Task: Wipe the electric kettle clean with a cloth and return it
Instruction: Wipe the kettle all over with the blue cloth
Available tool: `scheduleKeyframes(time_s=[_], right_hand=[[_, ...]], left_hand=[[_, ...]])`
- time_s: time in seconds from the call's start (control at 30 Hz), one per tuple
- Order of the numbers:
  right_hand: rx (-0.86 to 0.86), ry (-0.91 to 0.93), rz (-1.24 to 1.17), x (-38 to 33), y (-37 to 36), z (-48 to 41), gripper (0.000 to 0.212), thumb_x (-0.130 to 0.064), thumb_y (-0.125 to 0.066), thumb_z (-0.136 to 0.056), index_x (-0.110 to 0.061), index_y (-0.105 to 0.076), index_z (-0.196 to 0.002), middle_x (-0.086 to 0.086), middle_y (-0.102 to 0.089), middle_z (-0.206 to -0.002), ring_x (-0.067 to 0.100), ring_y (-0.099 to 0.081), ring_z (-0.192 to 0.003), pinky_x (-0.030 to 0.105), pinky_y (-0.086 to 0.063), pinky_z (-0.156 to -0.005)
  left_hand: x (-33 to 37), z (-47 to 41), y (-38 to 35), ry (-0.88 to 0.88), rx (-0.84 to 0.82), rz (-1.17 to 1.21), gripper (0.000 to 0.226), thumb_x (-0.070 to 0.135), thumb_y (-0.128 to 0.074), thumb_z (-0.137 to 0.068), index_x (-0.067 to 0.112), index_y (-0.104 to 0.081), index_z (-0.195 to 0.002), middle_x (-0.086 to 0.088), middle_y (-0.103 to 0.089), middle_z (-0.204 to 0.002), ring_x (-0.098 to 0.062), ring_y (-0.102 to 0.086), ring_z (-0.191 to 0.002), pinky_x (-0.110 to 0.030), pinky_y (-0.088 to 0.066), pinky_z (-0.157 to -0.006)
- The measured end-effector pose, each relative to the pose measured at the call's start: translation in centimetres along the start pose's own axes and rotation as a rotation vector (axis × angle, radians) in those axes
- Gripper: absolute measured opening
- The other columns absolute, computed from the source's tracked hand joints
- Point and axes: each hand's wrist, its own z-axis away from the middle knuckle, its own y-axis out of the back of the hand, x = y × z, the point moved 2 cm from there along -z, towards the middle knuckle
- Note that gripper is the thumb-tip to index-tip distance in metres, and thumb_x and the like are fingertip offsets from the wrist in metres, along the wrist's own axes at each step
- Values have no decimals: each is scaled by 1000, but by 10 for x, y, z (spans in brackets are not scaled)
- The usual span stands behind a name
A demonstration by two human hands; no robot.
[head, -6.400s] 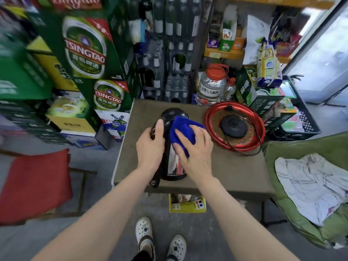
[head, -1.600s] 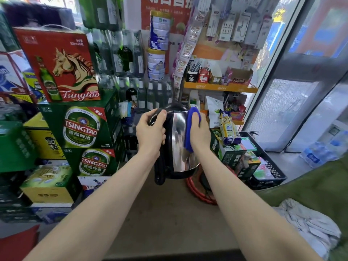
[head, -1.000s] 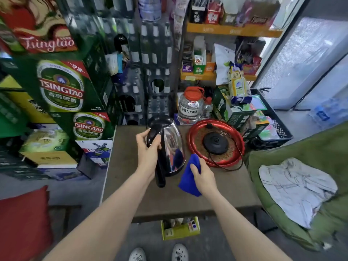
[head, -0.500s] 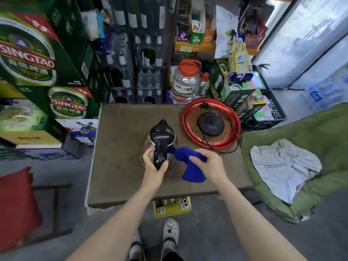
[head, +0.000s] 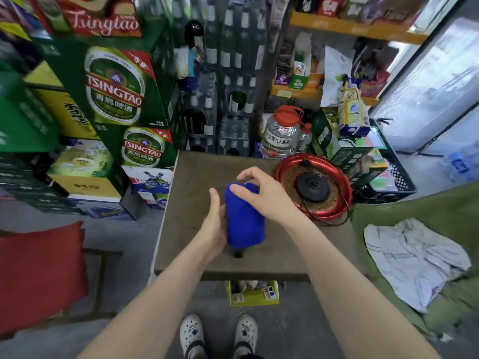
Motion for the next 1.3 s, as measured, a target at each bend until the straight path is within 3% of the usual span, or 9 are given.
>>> scheduleKeyframes(time_s=[0.17, 0.27, 0.43, 0.63, 0.8, 0.9, 0.97, 1.1, 1.3], right_hand=[[209, -88, -10, 24, -28, -3, 32, -42, -66, -92, -27, -57, -118, -6, -57, -109, 12, -59, -94, 27, -46, -83], [414, -320, 98, 64, -46, 14, 37, -41, -66, -91, -21, -51, -119, 1, -57, -117, 22, -61, -104, 38, -50, -88], [269, -571, 185, 99, -97, 31, 66, -52, -77, -78, -15, -45, -124, 6, -56, -122, 29, -58, -114, 40, -48, -90], [505, -426, 78, 104, -88, 16, 35, -23, -68, -90, -15, -55, -121, 4, -64, -118, 27, -61, -111, 33, -44, -90], [508, -137, 27, 75, -31, 7, 27, -31, -65, -93, -23, -61, -118, -6, -63, -110, 11, -56, -104, 27, -45, -89], [610, -79, -42, 44, 5, 11, 26, -40, -69, -90, -26, -64, -111, -9, -68, -103, 8, -63, -96, 20, -48, -82], [690, -74, -188, 21, 30, 14, 28, -47, -70, -87, -30, -65, -109, -11, -71, -102, 10, -67, -96, 32, -55, -87], [832, 5, -240, -25, 73, 16, 20, -43, -72, -87, -28, -67, -100, -7, -69, -100, 11, -66, -95, 38, -54, -90], [869, 54, -288, -53, 101, 29, 34, -36, -72, -89, -23, -70, -119, -13, -69, -110, 5, -63, -104, 24, -51, -94]], left_hand=[[-4, 9, 47, -44, 167, 29, 30, 25, -60, -95, 13, -64, -122, -14, -70, -123, -29, -69, -107, -39, -60, -81], [-11, 5, 79, -14, 334, 98, 22, 24, -63, -94, 19, -65, -116, -8, -72, -116, -29, -69, -102, -42, -59, -79], [-23, 4, 106, -11, 486, 40, 20, 27, -61, -96, 23, -64, -115, -3, -73, -104, -26, -70, -95, -40, -58, -74], [-24, -8, 103, -146, 527, -180, 23, 29, -52, -100, 26, -61, -121, 4, -71, -106, -22, -68, -101, -42, -56, -88], [15, -23, 58, -426, 467, -420, 46, 28, -48, -102, 33, -43, -147, 4, -60, -137, -17, -57, -124, -42, -46, -107], [45, -23, 21, -679, 379, -634, 59, 11, -46, -101, 35, -29, -152, 7, -39, -157, -12, -36, -143, -35, -32, -118], [53, -22, -6, -852, 241, -883, 67, 9, -45, -101, 38, -18, -154, 9, -17, -164, -14, -13, -152, -37, -23, -122], [36, -14, -53, -993, 89, -1348, 68, 49, -28, -100, 39, 14, -153, 1, 21, -164, -28, 24, -150, -44, 4, -123], [68, 0, -90, -1249, 236, -1514, 55, 39, -33, -98, 30, -25, -152, -7, -28, -161, -36, -18, -151, -61, -28, -115]])
